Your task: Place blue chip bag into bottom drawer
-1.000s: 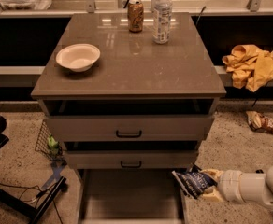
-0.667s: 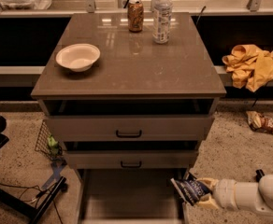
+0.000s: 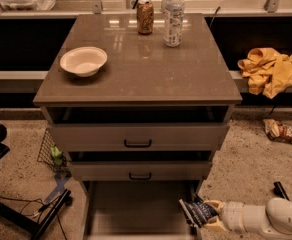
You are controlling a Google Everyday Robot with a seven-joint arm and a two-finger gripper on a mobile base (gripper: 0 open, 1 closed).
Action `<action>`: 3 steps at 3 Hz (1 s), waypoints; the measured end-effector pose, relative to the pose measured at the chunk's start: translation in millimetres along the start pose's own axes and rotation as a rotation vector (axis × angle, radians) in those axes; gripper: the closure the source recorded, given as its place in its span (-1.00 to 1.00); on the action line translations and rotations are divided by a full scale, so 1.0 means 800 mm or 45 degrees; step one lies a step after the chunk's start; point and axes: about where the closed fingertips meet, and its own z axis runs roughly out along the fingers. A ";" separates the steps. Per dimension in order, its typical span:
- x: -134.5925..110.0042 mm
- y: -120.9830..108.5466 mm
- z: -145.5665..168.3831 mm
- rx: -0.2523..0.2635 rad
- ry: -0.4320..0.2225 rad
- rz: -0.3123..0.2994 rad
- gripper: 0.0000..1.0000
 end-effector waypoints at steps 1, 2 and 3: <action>0.005 0.003 0.039 -0.020 0.013 0.033 1.00; 0.010 -0.004 0.116 -0.021 -0.007 0.029 1.00; 0.040 -0.011 0.224 -0.041 -0.011 0.028 1.00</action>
Offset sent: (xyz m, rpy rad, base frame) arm 0.0568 0.1304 -0.1420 0.0564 0.0266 -0.0136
